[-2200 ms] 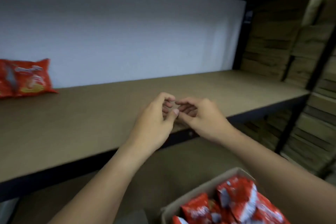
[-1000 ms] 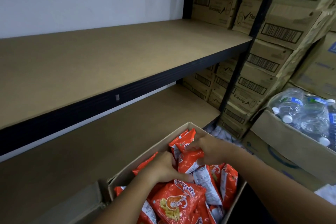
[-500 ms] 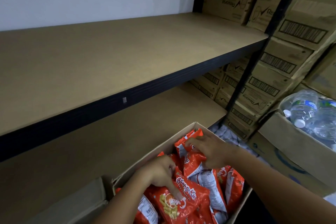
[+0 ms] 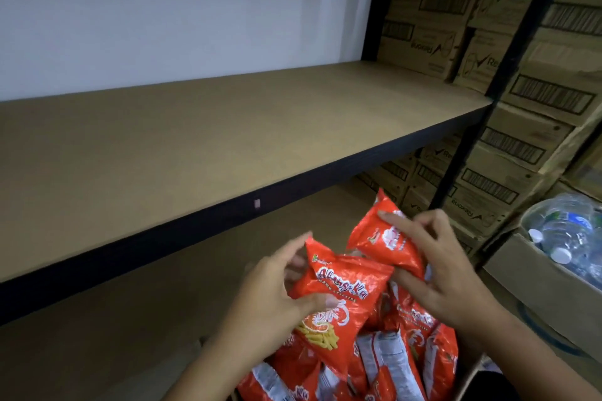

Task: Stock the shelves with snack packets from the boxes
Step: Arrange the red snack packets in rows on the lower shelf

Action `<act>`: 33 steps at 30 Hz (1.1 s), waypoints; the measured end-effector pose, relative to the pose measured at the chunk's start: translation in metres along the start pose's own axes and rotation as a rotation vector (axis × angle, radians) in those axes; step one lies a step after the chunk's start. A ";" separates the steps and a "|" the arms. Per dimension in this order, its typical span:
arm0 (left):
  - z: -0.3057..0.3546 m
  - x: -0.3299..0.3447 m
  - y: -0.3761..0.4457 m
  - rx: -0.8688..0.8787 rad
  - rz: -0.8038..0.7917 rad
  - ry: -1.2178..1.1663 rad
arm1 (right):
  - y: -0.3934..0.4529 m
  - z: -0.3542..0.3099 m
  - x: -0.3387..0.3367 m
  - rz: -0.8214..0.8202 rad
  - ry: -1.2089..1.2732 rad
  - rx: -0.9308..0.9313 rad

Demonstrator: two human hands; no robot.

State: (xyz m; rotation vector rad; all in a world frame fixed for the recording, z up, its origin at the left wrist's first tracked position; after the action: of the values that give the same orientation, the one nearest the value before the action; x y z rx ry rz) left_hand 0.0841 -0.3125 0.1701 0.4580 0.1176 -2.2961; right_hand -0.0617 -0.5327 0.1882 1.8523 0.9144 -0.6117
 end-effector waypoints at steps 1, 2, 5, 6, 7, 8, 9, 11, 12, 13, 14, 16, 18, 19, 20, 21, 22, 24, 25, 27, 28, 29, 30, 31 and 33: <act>0.015 -0.010 -0.005 0.043 0.043 0.014 | 0.008 -0.014 -0.008 0.082 0.007 -0.031; 0.031 -0.022 -0.011 0.098 0.083 0.016 | 0.017 -0.029 -0.015 0.160 0.013 -0.069; 0.075 -0.062 -0.025 0.232 0.189 -0.020 | 0.049 -0.074 -0.029 0.328 0.063 -0.159; 0.085 -0.076 -0.029 0.259 0.219 -0.039 | 0.061 -0.088 -0.031 0.358 0.091 -0.170; 0.093 -0.089 -0.033 0.282 0.249 -0.057 | 0.072 -0.101 -0.032 0.379 0.120 -0.176; 0.099 -0.103 -0.036 0.305 0.279 -0.067 | 0.083 -0.114 -0.031 0.394 0.146 -0.183; 0.104 -0.116 -0.039 0.323 0.313 -0.067 | 0.094 -0.125 -0.029 0.406 0.167 -0.191; 0.108 -0.143 -0.044 0.357 0.389 -0.056 | 0.114 -0.147 -0.018 0.410 0.212 -0.194; 0.109 -0.157 -0.046 0.368 0.424 -0.045 | 0.124 -0.157 -0.010 0.400 0.233 -0.188; 0.108 -0.170 -0.047 0.373 0.454 -0.032 | 0.134 -0.166 -0.001 0.386 0.253 -0.183; 0.106 -0.183 -0.048 0.374 0.482 -0.023 | 0.144 -0.176 0.009 0.377 0.274 -0.183; 0.100 -0.208 -0.050 0.365 0.534 -0.024 | 0.162 -0.195 0.033 0.352 0.325 -0.179; 0.092 -0.231 -0.051 0.341 0.581 -0.045 | 0.179 -0.215 0.060 0.278 0.370 -0.142; 0.089 -0.242 -0.051 0.328 0.603 -0.054 | 0.186 -0.225 0.074 0.237 0.381 -0.118; 0.085 -0.254 -0.050 0.317 0.627 -0.058 | 0.193 -0.235 0.087 0.208 0.384 -0.106; 0.081 -0.265 -0.049 0.307 0.655 -0.057 | 0.200 -0.245 0.099 0.185 0.381 -0.100; 0.075 -0.278 -0.047 0.298 0.687 -0.049 | 0.208 -0.254 0.111 0.161 0.378 -0.091; 0.062 -0.304 -0.037 0.258 0.753 -0.012 | 0.226 -0.272 0.133 0.097 0.387 -0.056; 0.054 -0.317 -0.030 0.231 0.782 0.013 | 0.235 -0.281 0.145 0.068 0.390 -0.043; 0.043 -0.338 -0.014 0.183 0.830 0.136 | 0.258 -0.295 0.166 0.021 0.390 -0.045; 0.038 -0.349 -0.006 0.162 0.852 0.246 | 0.269 -0.301 0.178 0.001 0.383 -0.053; 0.035 -0.358 0.003 0.149 0.873 0.344 | 0.280 -0.306 0.190 -0.017 0.369 -0.055; 0.033 -0.366 0.011 0.137 0.890 0.406 | 0.289 -0.310 0.201 -0.028 0.357 -0.057; 0.029 -0.375 0.019 0.121 0.904 0.435 | 0.298 -0.313 0.212 -0.030 0.352 -0.060; 0.023 -0.388 0.033 0.075 0.916 0.487 | 0.312 -0.317 0.231 -0.022 0.340 -0.069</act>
State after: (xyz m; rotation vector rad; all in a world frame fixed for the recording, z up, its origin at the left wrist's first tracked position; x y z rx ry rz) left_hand 0.3468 -0.0753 0.3328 0.8871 0.0429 -1.2698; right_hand 0.3341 -0.2550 0.3190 1.9181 1.1625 -0.2754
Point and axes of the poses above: each hand's wrist, its own y-axis towards the middle knuckle, its own x-axis out of the palm, z = x × y, the point moved 2 cm from there along y, towards the middle knuckle, and after that the axes turned 5 degrees about z, right-handed, at the moved point
